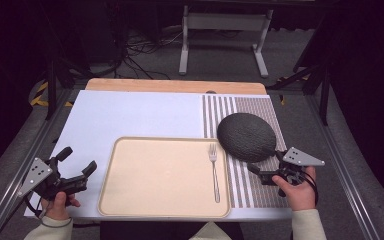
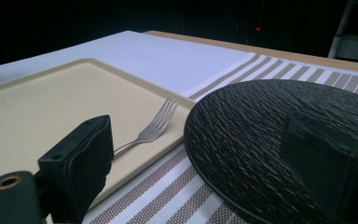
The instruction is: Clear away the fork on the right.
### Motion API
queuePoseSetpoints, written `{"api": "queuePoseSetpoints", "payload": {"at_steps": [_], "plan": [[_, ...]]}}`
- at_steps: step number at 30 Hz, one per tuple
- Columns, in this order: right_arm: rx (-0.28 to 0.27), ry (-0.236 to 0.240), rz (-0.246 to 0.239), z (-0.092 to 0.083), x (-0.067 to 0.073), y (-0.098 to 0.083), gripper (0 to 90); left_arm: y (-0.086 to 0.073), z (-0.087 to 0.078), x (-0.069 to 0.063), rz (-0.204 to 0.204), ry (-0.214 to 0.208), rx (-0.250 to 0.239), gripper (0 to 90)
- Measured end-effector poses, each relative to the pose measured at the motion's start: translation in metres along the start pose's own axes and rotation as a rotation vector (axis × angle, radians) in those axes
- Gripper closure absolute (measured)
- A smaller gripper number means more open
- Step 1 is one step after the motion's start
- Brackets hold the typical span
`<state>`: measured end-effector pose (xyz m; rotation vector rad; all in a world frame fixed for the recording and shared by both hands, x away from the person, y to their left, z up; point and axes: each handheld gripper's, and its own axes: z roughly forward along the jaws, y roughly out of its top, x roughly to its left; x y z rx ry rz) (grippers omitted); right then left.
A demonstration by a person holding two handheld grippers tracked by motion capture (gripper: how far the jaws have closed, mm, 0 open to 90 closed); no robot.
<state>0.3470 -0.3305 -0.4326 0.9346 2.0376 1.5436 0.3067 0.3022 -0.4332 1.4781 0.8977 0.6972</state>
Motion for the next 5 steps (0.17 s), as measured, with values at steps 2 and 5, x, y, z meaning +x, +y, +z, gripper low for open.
{"api": "queuePoseSetpoints", "payload": {"at_steps": [2, 5], "plan": [[0.005, -0.003, 0.005, -0.0008, -0.0002, -0.0019, 10.3, 0.0001, -0.0001, 0.0007, 0.002, -0.001, -0.001, 3.3], [0.004, -0.007, 0.002, -0.0013, -0.0002, -0.0015, 10.3, 0.0001, -0.0002, 0.0013, -0.002, -0.003, -0.002, 3.3]]}}
